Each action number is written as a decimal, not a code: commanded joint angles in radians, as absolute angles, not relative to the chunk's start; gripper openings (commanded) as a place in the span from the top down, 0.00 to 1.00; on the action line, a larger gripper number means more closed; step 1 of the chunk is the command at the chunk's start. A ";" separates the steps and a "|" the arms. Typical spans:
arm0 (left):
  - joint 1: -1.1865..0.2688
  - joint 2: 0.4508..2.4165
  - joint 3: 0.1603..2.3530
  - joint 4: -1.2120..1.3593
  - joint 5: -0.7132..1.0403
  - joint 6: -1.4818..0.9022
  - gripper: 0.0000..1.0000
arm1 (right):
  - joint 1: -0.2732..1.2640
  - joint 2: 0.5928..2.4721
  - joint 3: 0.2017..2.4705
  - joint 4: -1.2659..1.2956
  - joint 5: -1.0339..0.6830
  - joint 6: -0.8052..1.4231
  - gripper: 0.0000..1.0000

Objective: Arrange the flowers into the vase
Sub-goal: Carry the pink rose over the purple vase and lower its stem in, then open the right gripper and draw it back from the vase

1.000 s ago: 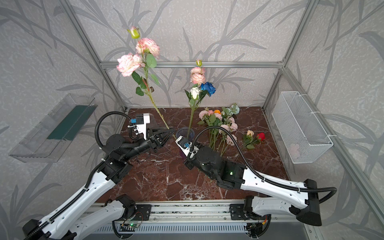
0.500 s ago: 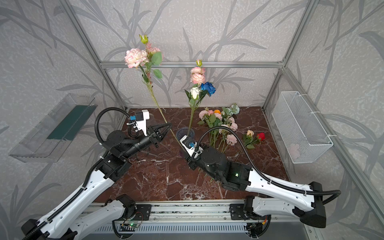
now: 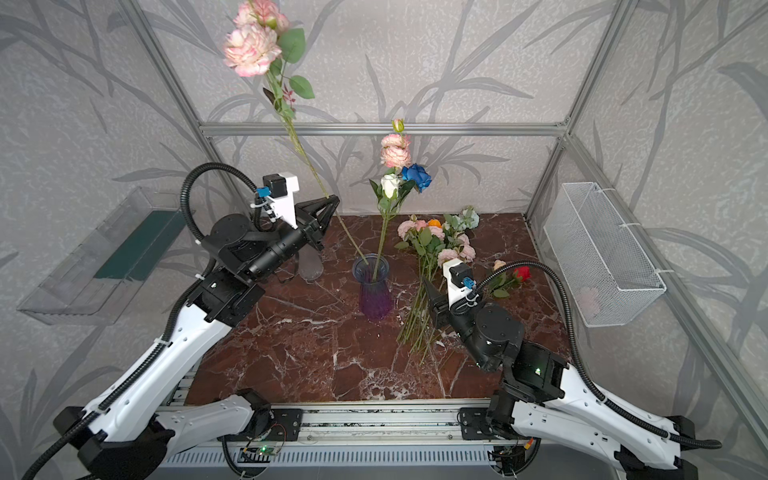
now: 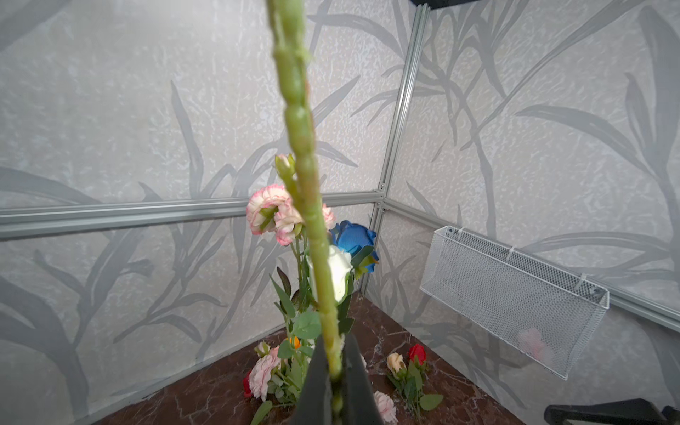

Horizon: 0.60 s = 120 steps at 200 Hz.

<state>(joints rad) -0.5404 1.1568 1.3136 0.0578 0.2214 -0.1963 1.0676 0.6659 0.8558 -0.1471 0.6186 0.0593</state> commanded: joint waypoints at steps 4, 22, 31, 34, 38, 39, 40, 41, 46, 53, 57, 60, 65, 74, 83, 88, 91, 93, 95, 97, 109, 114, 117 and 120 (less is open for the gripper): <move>-0.538 1.179 1.281 0.052 0.197 -0.189 1.00 | 1.059 0.635 0.828 -0.178 0.663 0.091 0.50; -0.539 1.182 1.187 0.131 0.176 -0.232 1.00 | 1.050 0.628 0.812 -0.174 0.667 0.098 0.50; -0.543 1.183 1.142 0.169 0.163 -0.249 1.00 | 1.047 0.629 0.809 -0.173 0.665 0.102 0.50; -0.544 1.184 1.129 0.179 0.162 -0.250 1.00 | 1.047 0.630 0.807 -0.173 0.666 0.102 0.50; -0.551 1.185 1.113 0.188 0.159 -0.249 1.00 | 1.045 0.631 0.806 -0.172 0.666 0.103 0.50; -0.551 1.185 1.110 0.190 0.157 -0.249 1.00 | 1.045 0.632 0.806 -0.173 0.666 0.104 0.50; -0.551 1.186 1.107 0.192 0.155 -0.249 1.00 | 1.045 0.633 0.806 -0.172 0.666 0.104 0.50; -0.553 1.187 1.103 0.194 0.154 -0.249 1.00 | 1.044 0.633 0.805 -0.172 0.666 0.103 0.50; -0.561 1.190 1.086 0.204 0.141 -0.253 1.00 | 1.042 0.635 0.804 -0.172 0.665 0.104 0.49; -0.569 1.193 1.063 0.220 0.132 -0.260 1.00 | 1.040 0.638 0.803 -0.171 0.664 0.104 0.49; -0.574 1.196 1.048 0.235 0.126 -0.264 1.00 | 1.040 0.639 0.802 -0.170 0.664 0.106 0.49; -0.576 1.197 1.036 0.246 0.122 -0.268 1.00 | 1.039 0.640 0.801 -0.168 0.664 0.107 0.49; -0.586 1.200 1.021 0.258 0.113 -0.265 1.00 | 1.035 0.642 0.798 -0.166 0.663 0.108 0.49; -0.608 1.205 1.002 0.267 0.084 -0.257 1.00 | 1.032 0.646 0.795 -0.163 0.661 0.112 0.48; -0.626 1.214 0.988 0.275 0.061 -0.246 1.00 | 1.032 0.650 0.790 -0.160 0.657 0.118 0.48; -0.634 1.219 0.984 0.275 0.051 -0.242 1.00 | 1.032 0.653 0.787 -0.158 0.653 0.124 0.48; -0.638 1.224 0.980 0.274 0.047 -0.241 0.99 | 1.031 0.653 0.786 -0.158 0.651 0.127 0.48; -0.639 1.227 0.979 0.273 0.044 -0.242 0.99 | 1.008 0.654 0.786 -0.158 0.649 0.128 0.48; -0.643 1.229 0.977 0.274 0.042 -0.243 0.98 | 1.000 0.655 0.784 -0.158 0.647 0.131 0.47; -0.644 1.232 0.976 0.275 0.040 -0.244 0.98 | 0.997 0.656 0.784 -0.156 0.644 0.133 0.47; -0.653 1.246 0.970 0.272 0.040 -0.244 0.96 | 0.982 0.665 0.781 -0.159 0.631 0.144 0.47; -0.657 1.251 0.967 0.269 0.038 -0.241 0.96 | 0.978 0.668 0.781 -0.161 0.625 0.148 0.47; -0.660 1.252 0.967 0.266 0.035 -0.238 0.96 | 0.973 0.669 0.781 -0.162 0.622 0.151 0.47; -0.663 1.254 0.966 0.264 0.031 -0.236 0.96 | 0.970 0.671 0.782 -0.164 0.619 0.152 0.47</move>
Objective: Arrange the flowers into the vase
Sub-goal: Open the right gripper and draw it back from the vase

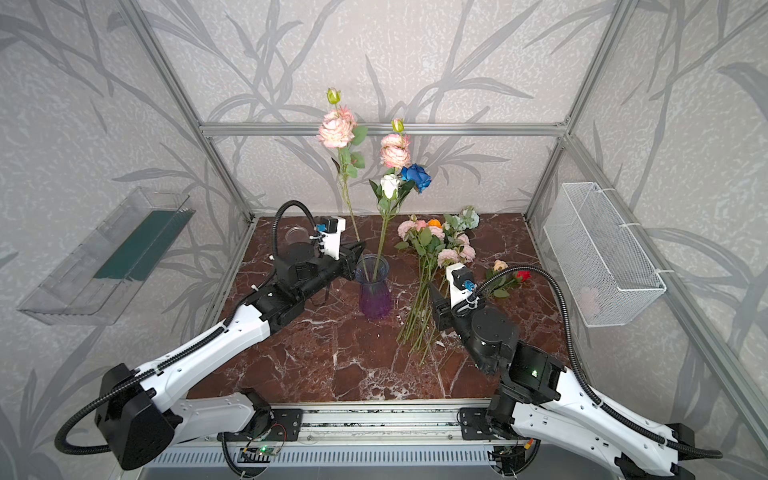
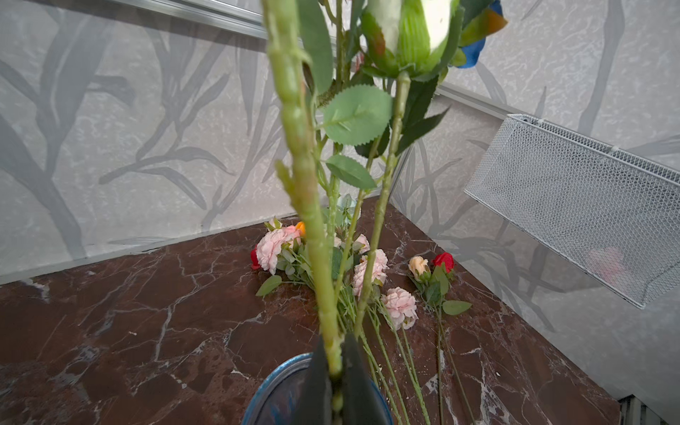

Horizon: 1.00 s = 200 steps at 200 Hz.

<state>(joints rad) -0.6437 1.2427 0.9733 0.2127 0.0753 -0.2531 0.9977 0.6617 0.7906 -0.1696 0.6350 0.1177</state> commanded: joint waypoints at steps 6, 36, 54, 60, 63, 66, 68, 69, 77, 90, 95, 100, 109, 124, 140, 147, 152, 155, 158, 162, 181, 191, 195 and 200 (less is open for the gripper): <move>-0.667 1.255 0.963 0.260 0.020 -0.232 0.95 | 0.965 0.672 0.780 -0.165 0.615 0.156 0.47; -0.674 1.258 0.940 0.255 -0.011 -0.237 0.87 | 0.935 0.674 0.772 -0.172 0.590 0.178 0.47; -0.675 1.260 0.932 0.235 -0.009 -0.238 0.84 | 0.914 0.675 0.770 -0.175 0.570 0.194 0.47; -0.675 1.259 0.931 0.230 -0.007 -0.237 0.83 | 0.910 0.675 0.769 -0.175 0.565 0.197 0.47; -0.675 1.259 0.930 0.229 -0.006 -0.236 0.82 | 0.908 0.676 0.769 -0.174 0.562 0.200 0.47; -0.676 1.258 0.928 0.227 -0.006 -0.236 0.81 | 0.906 0.675 0.768 -0.175 0.560 0.202 0.47; -0.677 1.258 0.928 0.227 -0.006 -0.236 0.81 | 0.904 0.675 0.767 -0.175 0.558 0.203 0.47; -0.677 1.257 0.927 0.227 -0.007 -0.235 0.81 | 0.904 0.675 0.767 -0.175 0.557 0.203 0.47; -0.676 1.254 0.925 0.222 -0.006 -0.233 0.79 | 0.899 0.677 0.766 -0.175 0.553 0.208 0.47; -0.678 1.251 0.924 0.214 -0.010 -0.229 0.79 | 0.894 0.678 0.765 -0.175 0.548 0.213 0.47; -0.679 1.250 0.924 0.210 -0.013 -0.228 0.79 | 0.893 0.680 0.766 -0.174 0.546 0.213 0.47; -0.680 1.247 0.923 0.209 -0.014 -0.227 0.79 | 0.891 0.680 0.766 -0.174 0.546 0.214 0.47; -0.679 1.243 0.919 0.209 -0.015 -0.226 0.79 | 0.891 0.682 0.765 -0.175 0.546 0.214 0.47; -0.680 1.233 0.917 0.203 -0.014 -0.228 0.79 | 0.890 0.682 0.765 -0.175 0.545 0.216 0.47; -0.680 1.220 0.914 0.196 -0.008 -0.226 0.79 | 0.888 0.683 0.765 -0.175 0.544 0.217 0.47; -0.681 1.216 0.911 0.195 -0.006 -0.225 0.79 | 0.888 0.684 0.765 -0.174 0.545 0.218 0.47; -0.681 1.212 0.910 0.195 -0.005 -0.223 0.79 | 0.887 0.685 0.764 -0.173 0.542 0.219 0.47; -0.681 1.209 0.909 0.195 -0.004 -0.223 0.79 | 0.886 0.687 0.763 -0.173 0.542 0.220 0.47; -0.681 1.208 0.909 0.195 -0.003 -0.222 0.79 | 0.886 0.687 0.763 -0.173 0.542 0.221 0.47; -0.681 1.207 0.908 0.193 -0.004 -0.222 0.79 | 0.887 0.689 0.762 -0.173 0.539 0.223 0.47; -0.685 1.190 0.908 0.195 -0.002 -0.228 0.79 | 0.885 0.696 0.762 -0.171 0.539 0.225 0.47; -0.687 1.181 0.912 0.192 0.002 -0.234 0.79 | 0.881 0.704 0.762 -0.172 0.542 0.226 0.47; -0.688 1.176 0.916 0.188 0.004 -0.235 0.79 | 0.879 0.706 0.762 -0.173 0.544 0.228 0.47; -0.691 1.170 0.922 0.177 0.005 -0.237 0.79 | 0.874 0.710 0.762 -0.179 0.546 0.232 0.47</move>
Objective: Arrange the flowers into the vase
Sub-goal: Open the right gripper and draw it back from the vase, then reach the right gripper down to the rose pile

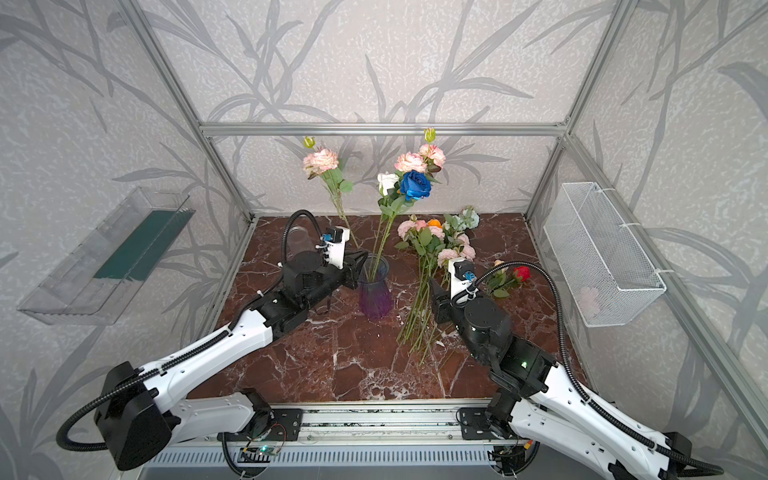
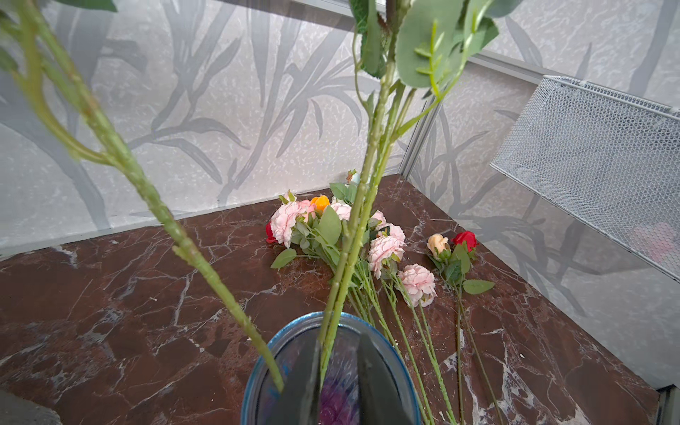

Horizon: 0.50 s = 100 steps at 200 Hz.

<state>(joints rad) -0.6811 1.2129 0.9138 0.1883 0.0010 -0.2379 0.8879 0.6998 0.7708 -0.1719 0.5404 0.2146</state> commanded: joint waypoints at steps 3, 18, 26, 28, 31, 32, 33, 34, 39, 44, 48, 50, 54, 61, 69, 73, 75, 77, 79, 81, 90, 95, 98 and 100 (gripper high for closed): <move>-0.692 1.166 0.925 0.172 0.003 -0.239 0.79 | 0.868 0.713 0.762 -0.184 0.546 0.239 0.47; -0.700 1.135 0.942 0.143 -0.009 -0.253 0.79 | 0.815 0.734 0.752 -0.217 0.515 0.299 0.47; -0.703 1.109 0.938 0.143 -0.015 -0.262 0.77 | 0.760 0.745 0.742 -0.241 0.460 0.346 0.47; -0.704 1.101 0.935 0.145 -0.021 -0.267 0.76 | 0.744 0.750 0.741 -0.246 0.442 0.360 0.47; -0.706 1.093 0.934 0.147 -0.027 -0.272 0.76 | 0.721 0.756 0.735 -0.254 0.415 0.379 0.48; -0.707 1.088 0.933 0.149 -0.030 -0.274 0.75 | 0.711 0.759 0.734 -0.257 0.404 0.387 0.47; -0.707 1.084 0.931 0.149 -0.034 -0.275 0.75 | 0.701 0.761 0.732 -0.259 0.395 0.393 0.48; -0.707 1.080 0.930 0.151 -0.036 -0.276 0.74 | 0.701 0.761 0.732 -0.259 0.395 0.393 0.48; -0.709 1.063 0.922 0.158 -0.053 -0.284 0.71 | 0.650 0.776 0.719 -0.265 0.329 0.429 0.48; -0.710 1.042 0.912 0.165 -0.072 -0.295 0.67 | 0.605 0.789 0.705 -0.266 0.280 0.457 0.48; -0.710 1.027 0.899 0.175 -0.087 -0.306 0.63 | 0.571 0.803 0.694 -0.264 0.241 0.479 0.48; -0.710 1.018 0.890 0.182 -0.094 -0.311 0.60 | 0.563 0.807 0.691 -0.264 0.228 0.485 0.48; -0.710 1.002 0.873 0.200 -0.109 -0.321 0.56 | 0.525 0.826 0.679 -0.262 0.182 0.507 0.48; -0.710 0.973 0.841 0.232 -0.131 -0.336 0.47 | 0.474 0.860 0.666 -0.260 0.124 0.536 0.48; -0.710 0.941 0.808 0.260 -0.156 -0.352 0.35 | 0.427 0.904 0.652 -0.258 0.060 0.566 0.49; -0.710 0.927 0.793 0.268 -0.170 -0.361 0.26 | 0.407 0.929 0.648 -0.258 0.033 0.580 0.49; -0.710 0.920 0.788 0.269 -0.176 -0.365 0.22 | 0.399 0.941 0.646 -0.258 0.020 0.588 0.49; -0.710 0.916 0.782 0.271 -0.184 -0.370 0.20 | 0.389 0.952 0.642 -0.257 0.009 0.595 0.49; -0.710 0.907 0.777 0.271 -0.189 -0.374 0.18 | 0.382 0.965 0.640 -0.254 -0.007 0.601 0.49; -0.710 0.901 0.772 0.271 -0.196 -0.378 0.17 | 0.374 0.976 0.637 -0.252 -0.020 0.607 0.49; -0.710 0.879 0.755 0.266 -0.215 -0.394 0.13 | 0.347 1.029 0.622 -0.240 -0.078 0.628 0.49; -0.710 0.867 0.750 0.260 -0.224 -0.407 0.11 | 0.336 1.057 0.613 -0.231 -0.099 0.643 0.49; -0.710 0.862 0.746 0.257 -0.229 -0.417 0.11 | 0.331 1.071 0.604 -0.222 -0.111 0.663 0.49; -0.710 0.859 0.744 0.256 -0.232 -0.423 0.11 | 0.328 1.083 0.599 -0.214 -0.120 0.667 0.48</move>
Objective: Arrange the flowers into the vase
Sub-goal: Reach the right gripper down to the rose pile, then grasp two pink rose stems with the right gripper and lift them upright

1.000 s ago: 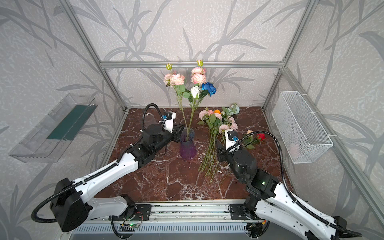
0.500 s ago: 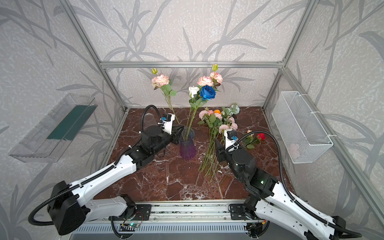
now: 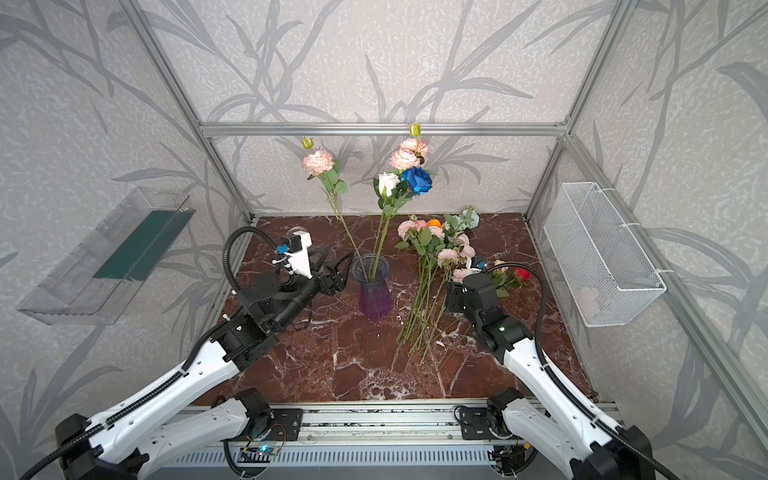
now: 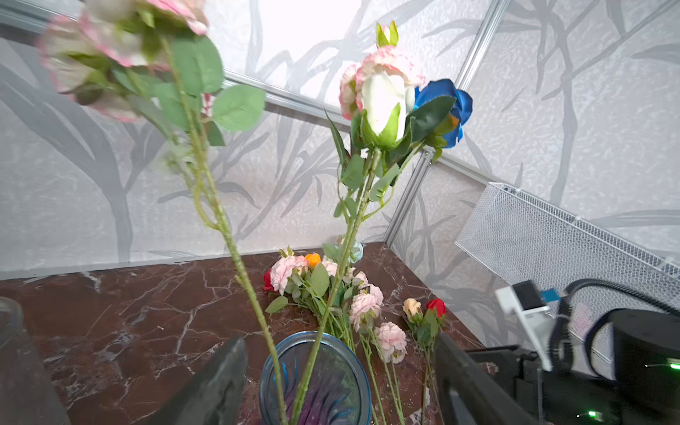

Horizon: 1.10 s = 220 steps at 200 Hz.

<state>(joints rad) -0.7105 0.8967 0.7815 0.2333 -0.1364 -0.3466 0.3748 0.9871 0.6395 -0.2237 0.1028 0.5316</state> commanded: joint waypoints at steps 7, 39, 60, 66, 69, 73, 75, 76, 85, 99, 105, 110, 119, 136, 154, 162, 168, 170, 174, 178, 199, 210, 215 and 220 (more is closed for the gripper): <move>-0.710 0.851 0.737 0.256 -0.238 -0.447 0.10 | 0.321 1.116 0.580 -0.189 -0.151 0.682 0.47; -0.710 0.857 0.755 0.221 -0.193 -0.488 0.10 | 0.311 1.264 0.526 -0.045 -0.222 0.730 0.44; -0.710 0.862 0.762 0.208 -0.167 -0.508 0.11 | 0.289 1.386 0.546 0.013 -0.282 0.743 0.47; -0.710 0.864 0.759 0.211 -0.165 -0.512 0.11 | 0.283 1.416 0.558 0.024 -0.304 0.738 0.50; -0.710 0.864 0.759 0.211 -0.163 -0.515 0.11 | 0.281 1.428 0.561 0.027 -0.310 0.737 0.51; -0.711 0.864 0.759 0.211 -0.163 -0.517 0.11 | 0.278 1.451 0.568 0.044 -0.323 0.736 0.54; -0.710 0.865 0.759 0.212 -0.163 -0.517 0.11 | 0.278 1.455 0.570 0.047 -0.326 0.736 0.54; -0.710 0.865 0.759 0.212 -0.163 -0.518 0.11 | 0.277 1.465 0.572 0.052 -0.329 0.737 0.56; -0.710 0.866 0.759 0.210 -0.164 -0.517 0.11 | 0.272 1.495 0.580 0.075 -0.342 0.742 0.61; -0.710 0.867 0.758 0.209 -0.165 -0.518 0.11 | 0.266 1.525 0.584 0.101 -0.351 0.750 0.70; -0.710 0.867 0.757 0.209 -0.165 -0.517 0.11 | 0.263 1.530 0.584 0.105 -0.350 0.751 0.75; -0.710 0.866 0.758 0.210 -0.165 -0.514 0.11 | 0.262 1.531 0.584 0.106 -0.350 0.751 0.78; -0.710 0.867 0.758 0.210 -0.166 -0.512 0.11 | 0.258 1.527 0.583 0.105 -0.350 0.751 0.84; -0.710 0.868 0.756 0.210 -0.169 -0.510 0.12 | 0.255 1.490 0.578 0.086 -0.330 0.745 0.90; -0.710 0.873 0.756 0.210 -0.168 -0.512 0.12 | 0.249 1.417 0.572 0.039 -0.291 0.733 0.94; -0.710 0.876 0.756 0.212 -0.165 -0.514 0.12 | 0.246 1.375 0.571 0.016 -0.270 0.725 0.95; -0.710 0.878 0.757 0.210 -0.162 -0.514 0.12 | 0.243 1.340 0.569 -0.002 -0.252 0.720 0.95; -0.710 0.879 0.757 0.212 -0.161 -0.514 0.12 | 0.242 1.329 0.569 -0.009 -0.247 0.718 0.96; -0.710 0.881 0.757 0.212 -0.158 -0.514 0.12 | 0.240 1.305 0.569 -0.024 -0.233 0.712 0.96; -0.710 0.882 0.757 0.212 -0.156 -0.515 0.12 | 0.238 1.279 0.569 -0.039 -0.219 0.707 0.96; -0.710 0.885 0.758 0.212 -0.147 -0.517 0.12 | 0.238 1.142 0.570 -0.106 -0.141 0.678 0.97; -0.710 0.884 0.760 0.211 -0.144 -0.515 0.12 | 0.238 1.072 0.577 -0.137 -0.109 0.662 0.97; -0.710 0.885 0.761 0.212 -0.143 -0.514 0.12 | 0.238 1.044 0.582 -0.154 -0.096 0.655 0.98; -0.710 0.885 0.760 0.212 -0.141 -0.514 0.12 | 0.238 1.017 0.589 -0.169 -0.085 0.645 0.98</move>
<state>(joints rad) -0.7105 0.8864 0.7406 0.2092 -0.1528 -0.4995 0.2420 1.1324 0.5728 -0.0624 -0.1883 0.7017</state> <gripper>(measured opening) 0.883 0.080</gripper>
